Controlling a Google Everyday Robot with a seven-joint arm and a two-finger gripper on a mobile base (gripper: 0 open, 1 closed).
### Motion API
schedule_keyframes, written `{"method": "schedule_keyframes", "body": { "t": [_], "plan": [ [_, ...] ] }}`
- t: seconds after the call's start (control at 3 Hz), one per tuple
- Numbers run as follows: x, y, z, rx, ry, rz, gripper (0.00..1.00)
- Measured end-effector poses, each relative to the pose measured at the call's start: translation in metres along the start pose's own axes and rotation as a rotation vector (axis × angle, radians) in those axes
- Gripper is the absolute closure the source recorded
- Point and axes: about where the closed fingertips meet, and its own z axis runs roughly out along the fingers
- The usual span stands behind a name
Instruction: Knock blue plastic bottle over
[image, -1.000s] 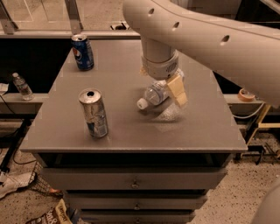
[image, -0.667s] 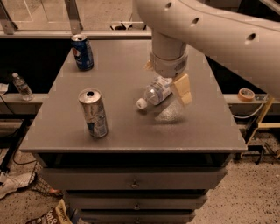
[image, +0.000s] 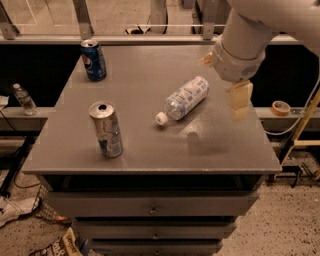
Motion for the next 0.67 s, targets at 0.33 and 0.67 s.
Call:
{"method": "schedule_keyframes", "body": {
  "t": [0.33,0.67],
  "plan": [
    [0.046,0.036,-0.017,0.012,-0.069,0.204,0.00],
    [0.085,0.075,-0.025,0.007,-0.120,0.367,0.00]
  ]
}}
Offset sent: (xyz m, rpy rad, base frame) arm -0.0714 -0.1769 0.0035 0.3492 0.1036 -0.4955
